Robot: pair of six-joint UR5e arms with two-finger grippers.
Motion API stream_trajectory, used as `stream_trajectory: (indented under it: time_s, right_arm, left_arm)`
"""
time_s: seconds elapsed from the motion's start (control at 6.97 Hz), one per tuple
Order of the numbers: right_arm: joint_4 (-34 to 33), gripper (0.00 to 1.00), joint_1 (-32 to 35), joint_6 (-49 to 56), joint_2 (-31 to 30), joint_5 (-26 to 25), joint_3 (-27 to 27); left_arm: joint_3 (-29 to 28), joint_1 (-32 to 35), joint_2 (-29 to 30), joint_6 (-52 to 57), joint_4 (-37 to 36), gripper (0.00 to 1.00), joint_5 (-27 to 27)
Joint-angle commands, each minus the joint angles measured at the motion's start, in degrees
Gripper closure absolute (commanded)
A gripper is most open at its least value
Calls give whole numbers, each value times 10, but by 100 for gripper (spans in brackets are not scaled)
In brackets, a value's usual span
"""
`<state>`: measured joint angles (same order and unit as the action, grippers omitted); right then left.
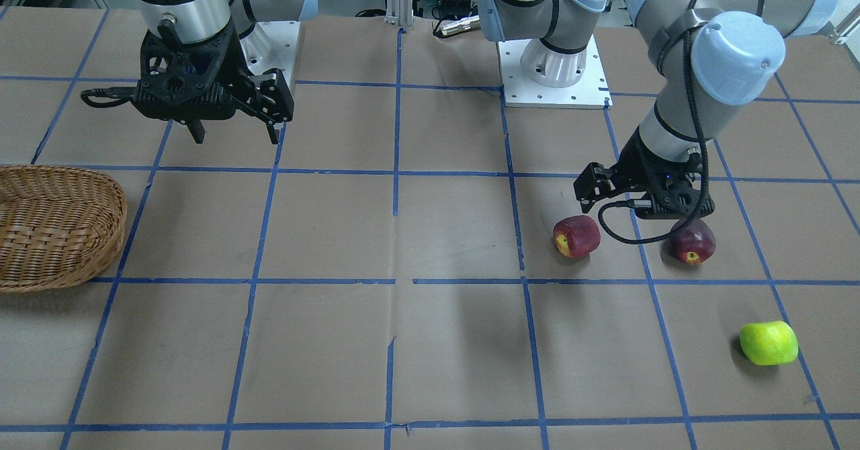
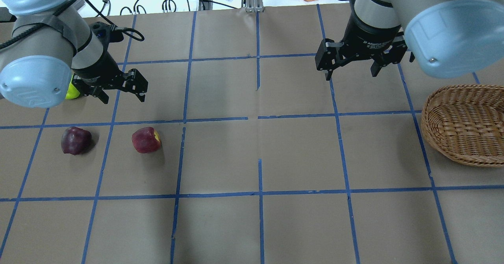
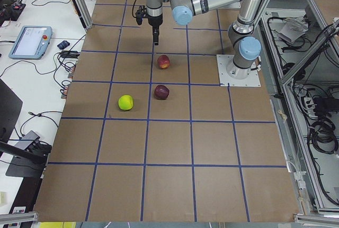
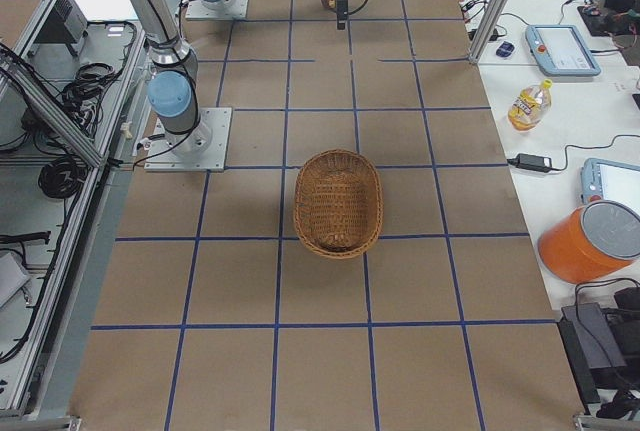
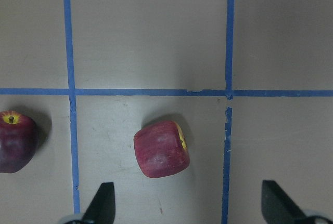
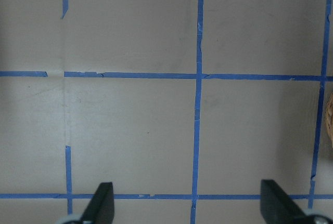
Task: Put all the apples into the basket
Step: 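Reach the left gripper down and grasp the boxy red apple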
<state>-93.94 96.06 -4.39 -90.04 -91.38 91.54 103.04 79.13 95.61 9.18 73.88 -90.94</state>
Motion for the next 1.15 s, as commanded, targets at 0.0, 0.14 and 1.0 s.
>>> stream_trajectory:
  time_s: [0.0, 0.14, 1.0]
  right_arm:
    - [0, 0, 0, 0, -2, 0, 2]
    - [0, 0, 0, 0, -2, 0, 3]
    - [0, 0, 0, 0, -3, 1, 3]
  left_arm:
    - [28, -72, 11, 25, 10, 0, 23]
    - [47, -71, -6, -20, 0, 0, 28]
    - [95, -29, 44, -104, -100, 0, 89]
